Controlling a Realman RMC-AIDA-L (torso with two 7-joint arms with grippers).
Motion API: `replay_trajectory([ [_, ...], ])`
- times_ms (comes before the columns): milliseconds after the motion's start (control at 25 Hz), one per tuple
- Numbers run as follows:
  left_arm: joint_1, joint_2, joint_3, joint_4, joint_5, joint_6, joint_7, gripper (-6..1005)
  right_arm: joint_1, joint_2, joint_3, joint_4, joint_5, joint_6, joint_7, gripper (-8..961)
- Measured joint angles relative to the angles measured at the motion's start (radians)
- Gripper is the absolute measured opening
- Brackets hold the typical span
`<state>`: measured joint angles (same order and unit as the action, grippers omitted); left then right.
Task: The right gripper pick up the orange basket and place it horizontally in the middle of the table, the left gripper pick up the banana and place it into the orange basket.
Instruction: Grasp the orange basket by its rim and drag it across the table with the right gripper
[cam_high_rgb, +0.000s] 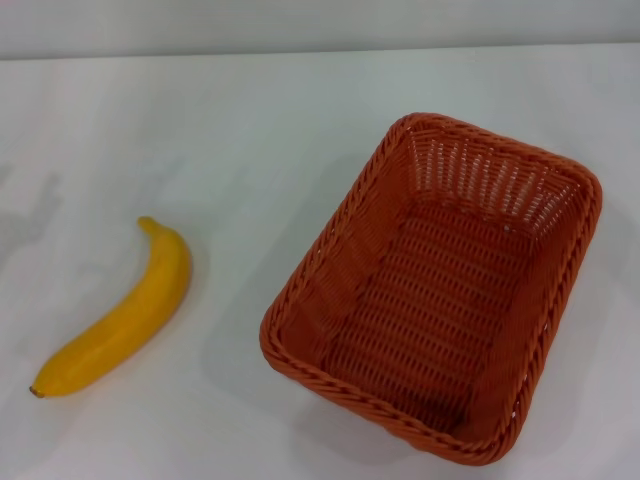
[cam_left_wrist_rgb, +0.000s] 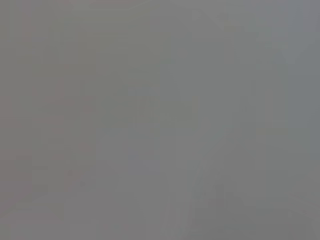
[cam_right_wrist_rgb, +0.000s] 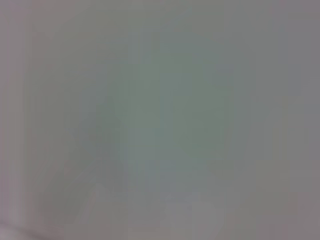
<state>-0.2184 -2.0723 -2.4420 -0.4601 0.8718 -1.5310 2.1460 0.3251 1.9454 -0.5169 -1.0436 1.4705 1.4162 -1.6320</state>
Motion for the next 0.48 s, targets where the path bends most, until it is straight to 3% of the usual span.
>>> replay_trajectory([
  [160,0.006,-0.001,0.0,0.002,0.007,0.0,0.0,741,0.114,-0.059,-0.139,-0.169,-0.26,0.029,0.286,798],
  [280,0.007,-0.002,0.001,0.006,0.016,0.0,0.0,741,0.212,-0.092,-0.225,-0.208,-0.424,0.078,0.433,793],
  [480,-0.005,-0.004,0.002,0.007,0.032,-0.001,0.0,740,0.382,-0.099,-0.273,-0.195,-0.679,0.209,0.547,785],
])
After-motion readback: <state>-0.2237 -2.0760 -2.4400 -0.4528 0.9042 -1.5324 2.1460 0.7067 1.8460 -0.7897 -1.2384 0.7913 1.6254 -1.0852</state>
